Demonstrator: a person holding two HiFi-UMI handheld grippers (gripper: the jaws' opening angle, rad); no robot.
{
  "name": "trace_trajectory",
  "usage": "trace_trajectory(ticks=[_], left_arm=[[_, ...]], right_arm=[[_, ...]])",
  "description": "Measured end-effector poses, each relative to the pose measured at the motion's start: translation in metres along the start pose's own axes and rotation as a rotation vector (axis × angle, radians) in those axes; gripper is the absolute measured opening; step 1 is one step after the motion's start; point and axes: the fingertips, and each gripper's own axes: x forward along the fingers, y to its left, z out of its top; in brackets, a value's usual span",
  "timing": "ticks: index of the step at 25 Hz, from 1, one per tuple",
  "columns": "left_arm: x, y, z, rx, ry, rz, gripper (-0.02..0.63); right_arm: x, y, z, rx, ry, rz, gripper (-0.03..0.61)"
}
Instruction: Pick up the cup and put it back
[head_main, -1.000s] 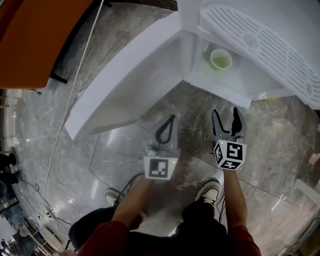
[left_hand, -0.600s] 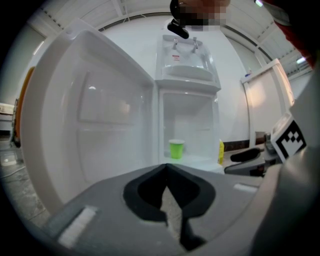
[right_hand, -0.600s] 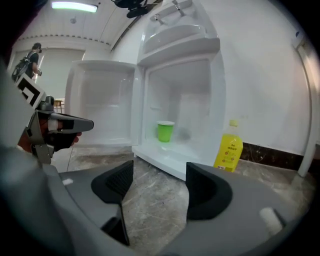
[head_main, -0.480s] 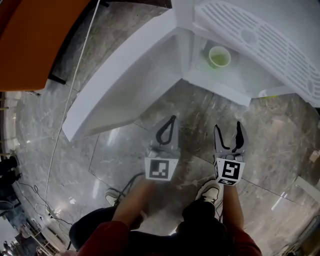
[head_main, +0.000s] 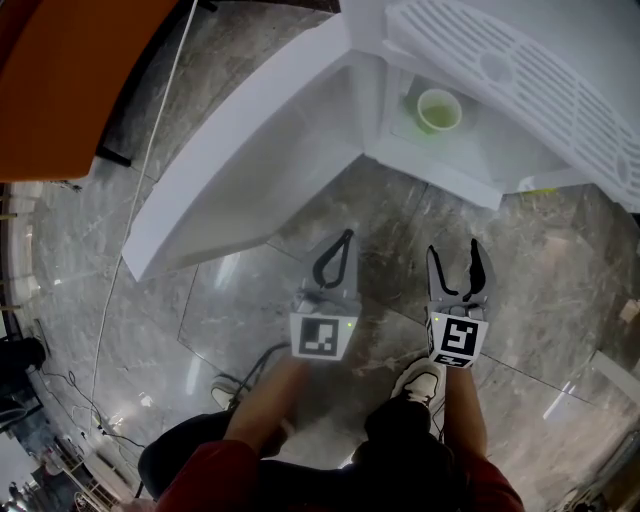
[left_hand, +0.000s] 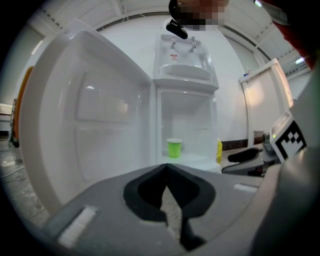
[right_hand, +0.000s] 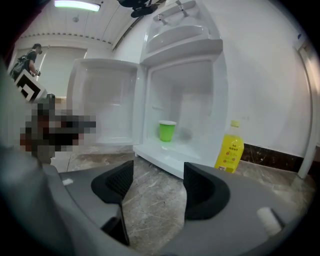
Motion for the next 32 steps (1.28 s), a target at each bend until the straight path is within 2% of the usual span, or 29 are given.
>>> trace_trajectory(ticks=[7,12,19,24,32], left_arm=[[-0.001,-0.003,0.002,-0.002,-0.001,-0.004,0.0],[-0.002,-0.003,0.002,-0.002,-0.002,-0.004,0.0],[-0.002,-0.002,0.002,-0.004,0.002,-0.006,0.0],[-0.002,-0.002,0.0,0.002,0.009,-0.007,0.0],[0.001,-0.003,-0.008,0.011,0.037,-0.029,0.0]], right_arm=[[-0.001,-0.001,0.001,0.011,0.0,0.008,0.305],[-0.002,0.0,0.002,0.016,0.001,0.026,0.225],[-0.005,-0.004,0.003,0.033,-0.003,0.008,0.116],[-0.005,-0.005,0.003,0.045,0.0,0.002,0.004],[-0.005,-0.003,-0.002,0.057,0.027,0.023,0.001]])
